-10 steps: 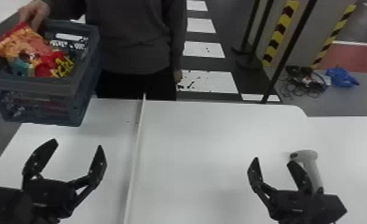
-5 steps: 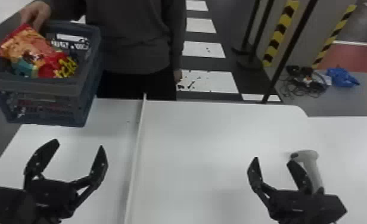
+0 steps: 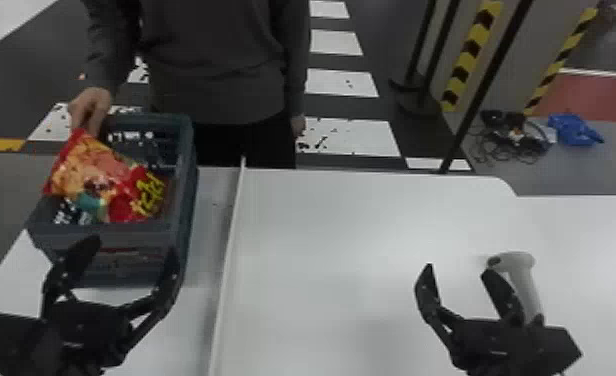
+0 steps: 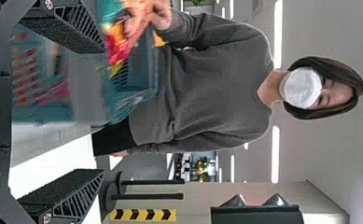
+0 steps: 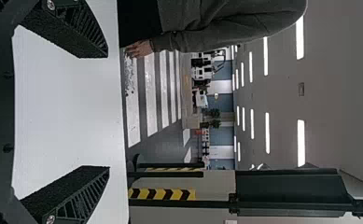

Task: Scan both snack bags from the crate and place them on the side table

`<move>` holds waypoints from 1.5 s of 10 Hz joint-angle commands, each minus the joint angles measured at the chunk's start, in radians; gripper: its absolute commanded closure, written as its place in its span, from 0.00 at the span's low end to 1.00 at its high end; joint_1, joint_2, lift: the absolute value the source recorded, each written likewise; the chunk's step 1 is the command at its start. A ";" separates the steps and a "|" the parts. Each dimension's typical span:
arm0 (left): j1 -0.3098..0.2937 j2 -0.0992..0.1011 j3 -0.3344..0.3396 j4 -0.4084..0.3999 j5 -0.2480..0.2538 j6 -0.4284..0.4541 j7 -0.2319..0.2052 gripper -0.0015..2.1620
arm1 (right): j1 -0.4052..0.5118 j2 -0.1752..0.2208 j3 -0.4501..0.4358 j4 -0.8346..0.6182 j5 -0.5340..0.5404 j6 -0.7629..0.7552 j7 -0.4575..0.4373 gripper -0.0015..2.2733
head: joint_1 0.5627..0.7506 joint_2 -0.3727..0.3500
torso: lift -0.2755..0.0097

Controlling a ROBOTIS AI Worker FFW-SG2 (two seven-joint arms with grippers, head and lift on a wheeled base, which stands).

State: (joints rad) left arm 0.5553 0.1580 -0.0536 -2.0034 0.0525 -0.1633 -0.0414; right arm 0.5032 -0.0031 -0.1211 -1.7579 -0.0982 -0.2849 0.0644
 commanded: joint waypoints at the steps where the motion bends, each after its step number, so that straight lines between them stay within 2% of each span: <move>1: 0.000 0.000 0.000 0.000 0.000 0.000 0.000 0.04 | 0.000 0.004 0.000 0.000 0.000 -0.001 0.000 0.03 | 0.70 0.35 | 0.62; 10: -0.002 0.002 0.012 0.009 0.003 -0.015 -0.002 0.04 | 0.000 0.004 0.000 -0.002 0.005 0.002 0.000 0.03 | 0.70 0.35 | 0.62; 12: -0.011 0.000 0.064 0.014 0.073 -0.015 -0.040 0.03 | -0.003 0.004 0.000 -0.003 0.006 0.002 0.000 0.03 | 0.70 0.37 | 0.62; 14: -0.037 0.002 0.100 0.014 0.083 0.003 -0.051 0.03 | -0.005 0.004 0.003 -0.003 0.008 0.011 0.000 0.03 | 0.70 0.40 | 0.62; 15: -0.061 0.000 0.133 0.020 0.116 0.040 -0.075 0.03 | -0.006 0.004 0.003 -0.003 0.008 0.014 0.000 0.03 | 0.70 0.42 | 0.62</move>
State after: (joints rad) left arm 0.5066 0.1586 0.0609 -1.9848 0.1529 -0.1431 -0.1140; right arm 0.4982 -0.0031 -0.1185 -1.7609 -0.0901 -0.2730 0.0644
